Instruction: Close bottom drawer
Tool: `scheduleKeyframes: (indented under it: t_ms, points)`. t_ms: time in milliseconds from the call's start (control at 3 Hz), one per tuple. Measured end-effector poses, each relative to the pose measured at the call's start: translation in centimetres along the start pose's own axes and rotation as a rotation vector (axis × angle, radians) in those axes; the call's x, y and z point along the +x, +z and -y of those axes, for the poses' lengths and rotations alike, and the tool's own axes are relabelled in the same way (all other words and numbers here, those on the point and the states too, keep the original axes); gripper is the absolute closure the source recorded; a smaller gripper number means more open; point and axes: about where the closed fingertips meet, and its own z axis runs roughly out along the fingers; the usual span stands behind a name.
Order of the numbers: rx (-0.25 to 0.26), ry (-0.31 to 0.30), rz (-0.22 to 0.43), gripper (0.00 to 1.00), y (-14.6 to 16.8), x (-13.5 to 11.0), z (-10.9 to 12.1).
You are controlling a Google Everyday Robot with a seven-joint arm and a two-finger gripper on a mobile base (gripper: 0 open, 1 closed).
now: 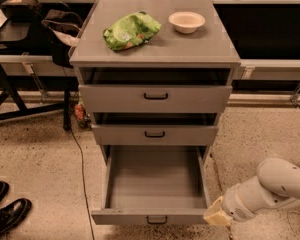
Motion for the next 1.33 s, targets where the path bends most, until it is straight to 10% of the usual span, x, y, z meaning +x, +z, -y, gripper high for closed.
scheduleKeyframes:
  t_ms: [1333]
  points:
    - [-0.051, 0.121, -0.065, 1.00, 10.2, 4.9, 4.5]
